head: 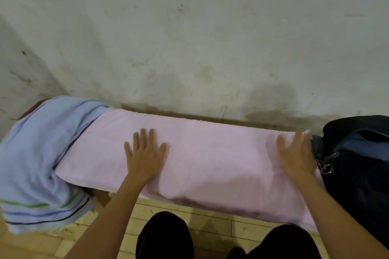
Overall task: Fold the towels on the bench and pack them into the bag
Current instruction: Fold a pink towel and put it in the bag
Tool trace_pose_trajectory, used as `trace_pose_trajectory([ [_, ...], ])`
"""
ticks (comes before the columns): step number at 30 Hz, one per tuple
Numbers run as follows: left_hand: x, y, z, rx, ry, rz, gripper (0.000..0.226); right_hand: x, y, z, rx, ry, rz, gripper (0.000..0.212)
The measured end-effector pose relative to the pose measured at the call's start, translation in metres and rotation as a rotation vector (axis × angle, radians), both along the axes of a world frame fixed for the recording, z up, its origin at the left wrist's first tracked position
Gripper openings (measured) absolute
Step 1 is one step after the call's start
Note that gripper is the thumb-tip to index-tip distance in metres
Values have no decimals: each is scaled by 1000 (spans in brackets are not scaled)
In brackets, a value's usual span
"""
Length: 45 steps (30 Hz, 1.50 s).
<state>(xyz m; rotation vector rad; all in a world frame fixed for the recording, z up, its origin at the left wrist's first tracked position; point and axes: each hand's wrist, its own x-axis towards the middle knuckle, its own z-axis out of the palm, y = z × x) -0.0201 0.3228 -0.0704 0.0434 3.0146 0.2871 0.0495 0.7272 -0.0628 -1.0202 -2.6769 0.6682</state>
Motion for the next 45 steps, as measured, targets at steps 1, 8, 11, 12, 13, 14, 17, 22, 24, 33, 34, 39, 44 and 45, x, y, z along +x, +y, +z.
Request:
trace_pose_trajectory([
  [1,2,-6,-2,-28,-6,1,73,2,7,0,-52,-19,3,73],
  [8,0,-36,4,132,-56,17,70,-3,16,-1,34,-266,120,87],
  [11,6,-67,11,161,-17,135,68,-14,18,4,97,-347,136,85],
  [12,9,-78,14,163,5,185,66,-18,14,5,126,-383,141,85],
  [13,11,-89,18,167,33,243,64,-23,8,7,153,-397,149,82],
  [14,13,-99,22,166,64,300,61,-27,-1,8,177,-378,158,77],
  [17,13,-133,29,124,92,445,52,-43,-47,10,181,-229,276,59],
  [22,10,-171,31,89,-9,501,41,-51,-135,17,-40,-96,567,40],
  [24,8,-180,34,51,-27,508,39,-49,-163,23,-57,-34,656,30],
  [33,-5,-192,41,253,-65,636,19,-48,-211,31,-99,74,800,18],
  [34,-5,-193,41,290,-51,636,17,-48,-213,33,-111,74,801,18],
  [39,3,-185,43,414,67,640,29,-46,-224,40,-183,82,808,18],
  [44,6,-161,57,720,83,637,36,-49,-237,55,-374,90,783,19],
  [45,5,-154,60,777,98,627,39,-51,-239,59,-420,92,775,19],
])
